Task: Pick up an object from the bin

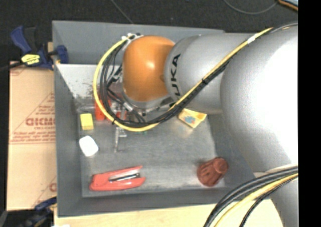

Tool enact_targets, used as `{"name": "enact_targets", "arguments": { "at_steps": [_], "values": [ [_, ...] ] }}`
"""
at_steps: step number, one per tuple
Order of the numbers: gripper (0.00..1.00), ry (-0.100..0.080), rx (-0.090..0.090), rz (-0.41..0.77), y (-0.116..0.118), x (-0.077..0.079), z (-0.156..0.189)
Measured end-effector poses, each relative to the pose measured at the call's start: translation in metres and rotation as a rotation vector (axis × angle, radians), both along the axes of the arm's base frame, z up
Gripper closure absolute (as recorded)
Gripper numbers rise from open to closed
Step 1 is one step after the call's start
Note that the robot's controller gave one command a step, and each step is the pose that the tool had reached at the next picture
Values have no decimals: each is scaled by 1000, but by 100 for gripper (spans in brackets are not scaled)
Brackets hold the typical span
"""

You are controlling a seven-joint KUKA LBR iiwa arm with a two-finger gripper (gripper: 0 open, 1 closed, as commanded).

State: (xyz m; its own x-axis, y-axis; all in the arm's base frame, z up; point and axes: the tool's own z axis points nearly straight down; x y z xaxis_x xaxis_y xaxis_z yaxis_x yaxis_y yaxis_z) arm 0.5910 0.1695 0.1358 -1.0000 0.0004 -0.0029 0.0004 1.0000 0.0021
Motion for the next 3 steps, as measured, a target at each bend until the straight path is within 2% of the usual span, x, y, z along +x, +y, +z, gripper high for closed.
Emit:
{"name": "enact_targets", "arguments": {
  "at_steps": [1, 2, 3],
  "values": [
    [0, -4, 2, 406, -39, -63, -62],
    [0, -7, 0, 382, -36, -76, -5],
    [0, -5, 2, 527, -62, -89, -36]
  ]
}}
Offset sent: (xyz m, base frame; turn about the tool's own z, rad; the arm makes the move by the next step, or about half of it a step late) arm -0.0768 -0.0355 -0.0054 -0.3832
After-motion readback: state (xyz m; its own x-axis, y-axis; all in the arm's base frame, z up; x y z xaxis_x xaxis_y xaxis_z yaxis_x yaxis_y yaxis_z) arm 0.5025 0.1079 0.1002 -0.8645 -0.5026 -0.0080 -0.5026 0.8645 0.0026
